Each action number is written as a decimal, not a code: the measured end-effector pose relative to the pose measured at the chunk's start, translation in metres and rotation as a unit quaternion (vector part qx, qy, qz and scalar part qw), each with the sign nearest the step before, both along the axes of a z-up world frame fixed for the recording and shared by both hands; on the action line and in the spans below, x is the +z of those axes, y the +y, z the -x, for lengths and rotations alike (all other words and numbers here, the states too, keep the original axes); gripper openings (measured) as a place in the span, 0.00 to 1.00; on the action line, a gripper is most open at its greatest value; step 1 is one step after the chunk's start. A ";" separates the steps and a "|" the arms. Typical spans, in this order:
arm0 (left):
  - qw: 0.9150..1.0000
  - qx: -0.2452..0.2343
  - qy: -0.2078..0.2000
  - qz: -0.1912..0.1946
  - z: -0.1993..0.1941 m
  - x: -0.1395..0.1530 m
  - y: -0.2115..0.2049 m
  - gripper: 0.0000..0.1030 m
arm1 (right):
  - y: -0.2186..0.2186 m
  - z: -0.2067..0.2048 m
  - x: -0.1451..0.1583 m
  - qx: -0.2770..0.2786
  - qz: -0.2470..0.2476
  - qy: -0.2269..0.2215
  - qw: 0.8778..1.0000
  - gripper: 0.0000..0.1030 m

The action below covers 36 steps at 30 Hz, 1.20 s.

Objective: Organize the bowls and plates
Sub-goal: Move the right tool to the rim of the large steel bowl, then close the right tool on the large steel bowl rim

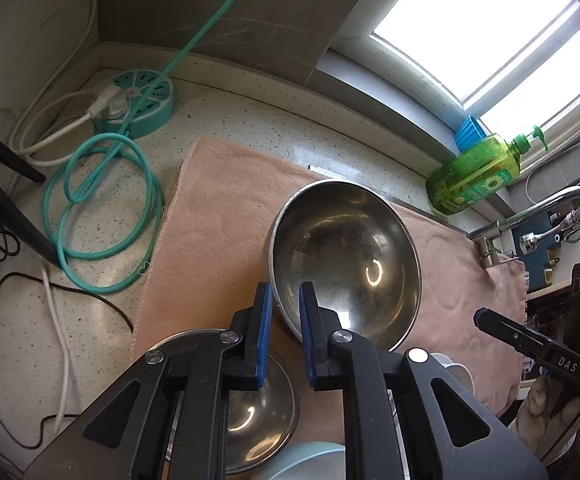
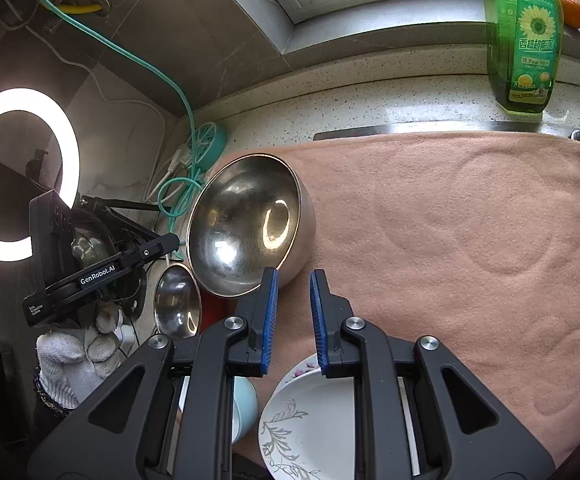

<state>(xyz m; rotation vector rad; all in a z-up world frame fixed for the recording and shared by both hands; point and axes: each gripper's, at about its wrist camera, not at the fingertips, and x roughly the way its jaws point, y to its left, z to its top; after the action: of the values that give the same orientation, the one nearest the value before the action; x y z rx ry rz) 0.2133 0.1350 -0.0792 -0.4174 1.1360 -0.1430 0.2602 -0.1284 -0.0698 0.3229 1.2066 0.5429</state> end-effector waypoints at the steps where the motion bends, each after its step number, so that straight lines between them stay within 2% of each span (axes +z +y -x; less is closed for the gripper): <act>1: 1.000 -0.003 0.003 0.001 -0.003 -0.002 0.002 0.12 | 0.003 -0.003 -0.002 -0.001 0.001 0.002 1.000 0.16; 9: 1.000 -0.005 0.019 0.022 -0.016 -0.013 0.009 0.12 | 0.022 -0.027 -0.019 0.002 0.011 0.021 1.000 0.16; 12: 0.999 -0.007 0.022 0.024 -0.021 -0.016 0.006 0.13 | 0.025 -0.035 -0.025 0.004 0.011 0.033 0.999 0.16; 14: 0.999 -0.007 0.025 0.026 -0.023 -0.018 0.004 0.18 | 0.028 -0.038 -0.028 0.010 0.015 0.036 0.999 0.16; 27: 0.999 0.018 0.039 0.026 -0.029 -0.027 0.012 0.18 | 0.043 -0.048 -0.047 0.035 0.021 0.059 0.997 0.16; 31: 0.999 0.005 0.034 0.021 -0.029 -0.026 0.008 0.18 | 0.045 -0.051 -0.050 0.037 0.017 0.063 0.997 0.15; 33: 0.999 0.001 0.032 0.020 -0.030 -0.027 0.005 0.10 | 0.045 -0.051 -0.051 0.036 0.017 0.063 0.997 0.14; 36: 0.999 -0.001 0.029 0.018 -0.030 -0.027 0.003 0.09 | 0.043 -0.052 -0.053 0.035 0.016 0.064 0.997 0.13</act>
<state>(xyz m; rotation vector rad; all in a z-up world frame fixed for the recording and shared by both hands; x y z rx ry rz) 0.2433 0.1378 -0.1067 -0.4544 1.1921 -0.1549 0.3122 -0.0851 -0.1225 0.2918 1.3533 0.5705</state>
